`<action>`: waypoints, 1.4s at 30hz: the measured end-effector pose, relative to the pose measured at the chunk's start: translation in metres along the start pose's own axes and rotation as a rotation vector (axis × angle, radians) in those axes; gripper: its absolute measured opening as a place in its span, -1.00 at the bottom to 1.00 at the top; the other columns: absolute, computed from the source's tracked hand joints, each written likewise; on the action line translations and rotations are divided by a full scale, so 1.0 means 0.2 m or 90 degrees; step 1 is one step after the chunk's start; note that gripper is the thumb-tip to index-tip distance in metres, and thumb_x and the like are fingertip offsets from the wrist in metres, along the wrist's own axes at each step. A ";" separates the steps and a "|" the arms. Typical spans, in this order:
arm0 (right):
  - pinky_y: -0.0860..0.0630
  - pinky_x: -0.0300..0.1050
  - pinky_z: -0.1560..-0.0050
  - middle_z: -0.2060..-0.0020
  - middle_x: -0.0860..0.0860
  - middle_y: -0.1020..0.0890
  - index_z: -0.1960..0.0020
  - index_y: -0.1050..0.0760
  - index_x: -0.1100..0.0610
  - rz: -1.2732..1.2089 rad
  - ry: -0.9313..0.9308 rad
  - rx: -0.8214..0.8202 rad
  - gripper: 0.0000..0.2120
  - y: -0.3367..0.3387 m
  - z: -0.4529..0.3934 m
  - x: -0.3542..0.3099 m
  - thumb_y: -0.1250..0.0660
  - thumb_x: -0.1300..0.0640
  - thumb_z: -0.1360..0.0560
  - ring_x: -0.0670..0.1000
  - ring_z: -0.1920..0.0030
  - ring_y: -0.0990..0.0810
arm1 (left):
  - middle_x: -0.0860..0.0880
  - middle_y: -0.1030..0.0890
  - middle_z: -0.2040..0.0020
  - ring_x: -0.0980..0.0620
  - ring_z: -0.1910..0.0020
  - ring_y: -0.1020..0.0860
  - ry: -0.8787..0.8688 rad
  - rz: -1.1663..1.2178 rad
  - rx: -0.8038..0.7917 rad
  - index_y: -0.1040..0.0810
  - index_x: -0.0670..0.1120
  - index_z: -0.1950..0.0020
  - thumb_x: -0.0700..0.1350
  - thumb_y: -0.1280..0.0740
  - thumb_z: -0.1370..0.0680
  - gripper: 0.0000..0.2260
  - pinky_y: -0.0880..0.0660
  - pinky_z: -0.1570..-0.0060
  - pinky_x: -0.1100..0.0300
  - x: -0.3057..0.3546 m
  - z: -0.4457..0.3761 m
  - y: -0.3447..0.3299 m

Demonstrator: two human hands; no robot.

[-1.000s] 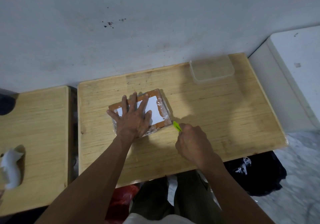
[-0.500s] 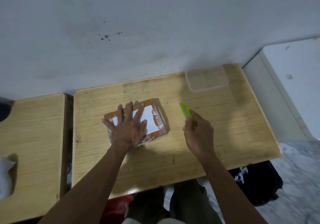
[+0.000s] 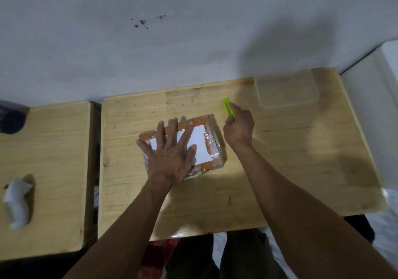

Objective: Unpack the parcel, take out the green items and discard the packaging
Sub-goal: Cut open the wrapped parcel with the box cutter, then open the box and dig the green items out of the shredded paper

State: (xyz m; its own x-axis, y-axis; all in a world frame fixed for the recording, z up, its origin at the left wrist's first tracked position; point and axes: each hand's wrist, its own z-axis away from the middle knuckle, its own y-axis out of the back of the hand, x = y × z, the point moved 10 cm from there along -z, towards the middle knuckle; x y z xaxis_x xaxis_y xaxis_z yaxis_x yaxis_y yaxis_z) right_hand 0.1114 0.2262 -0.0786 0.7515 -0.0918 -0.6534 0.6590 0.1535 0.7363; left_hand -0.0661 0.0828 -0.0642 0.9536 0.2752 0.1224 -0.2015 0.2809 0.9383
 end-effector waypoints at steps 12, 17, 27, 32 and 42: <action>-0.40 -0.05 -0.10 -0.15 0.24 -0.44 -0.37 -0.45 0.09 0.126 0.031 0.003 -0.62 -0.01 -0.03 0.02 -0.25 0.23 -0.56 0.25 -0.18 -0.40 | 0.05 0.24 -0.65 -0.13 -0.61 0.31 -0.002 0.012 0.000 0.26 0.30 -0.58 0.27 0.11 -0.67 -0.48 0.18 -0.32 -0.62 0.01 0.00 0.00; -0.35 -0.18 -0.04 -0.10 0.18 -0.54 -0.24 -0.54 0.14 0.009 0.064 0.050 -0.73 0.16 0.13 -0.11 -0.29 0.17 -0.55 0.19 -0.12 -0.52 | 0.02 0.24 -0.65 -0.12 -0.61 0.31 -0.013 0.025 0.011 0.22 0.28 -0.60 0.30 0.13 -0.66 -0.47 0.18 -0.34 -0.60 0.00 0.01 0.01; -0.48 -0.15 -0.05 -0.02 0.07 -0.57 -0.17 -0.57 0.13 -0.044 0.050 -0.054 -0.77 0.10 0.69 -0.13 -0.26 0.21 -0.55 0.02 -0.08 -0.51 | -0.08 0.09 -0.67 -0.19 -0.63 0.12 0.115 0.247 0.117 0.01 0.00 -0.64 0.28 -0.05 -0.62 -0.33 0.08 -0.47 -0.35 -0.24 0.37 -0.05; -0.38 -0.21 -0.09 -0.08 0.14 -0.52 -0.17 -0.56 0.19 -0.014 0.023 -0.082 -0.78 0.08 0.72 -0.14 -0.23 0.22 -0.57 0.09 -0.15 -0.49 | -0.20 -0.36 -0.45 -0.20 -0.45 -0.32 0.158 0.311 0.204 -0.29 -0.18 -0.47 0.12 -0.18 -0.65 -0.50 -0.33 -0.42 -0.19 -0.26 0.47 -0.03; -0.40 -0.16 0.08 0.02 0.07 -0.37 0.26 -0.34 -0.06 -0.055 -0.067 -0.128 -0.75 -0.01 0.75 -0.12 -0.19 0.20 -0.54 0.06 0.04 -0.40 | 0.06 -0.49 0.00 0.24 0.10 -0.32 0.237 0.497 0.337 -0.49 -0.21 -0.15 -0.09 -0.36 -0.61 -0.78 -0.26 0.13 0.42 -0.29 0.57 0.05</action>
State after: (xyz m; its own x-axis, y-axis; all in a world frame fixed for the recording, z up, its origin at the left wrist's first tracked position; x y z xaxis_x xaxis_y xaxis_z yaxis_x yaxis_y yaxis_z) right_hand 0.0975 0.0808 -0.0382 0.6988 -0.2141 -0.6826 0.7092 0.3326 0.6217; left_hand -0.0987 -0.0356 -0.0245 0.4486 0.5025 0.7391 -0.5276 -0.5186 0.6728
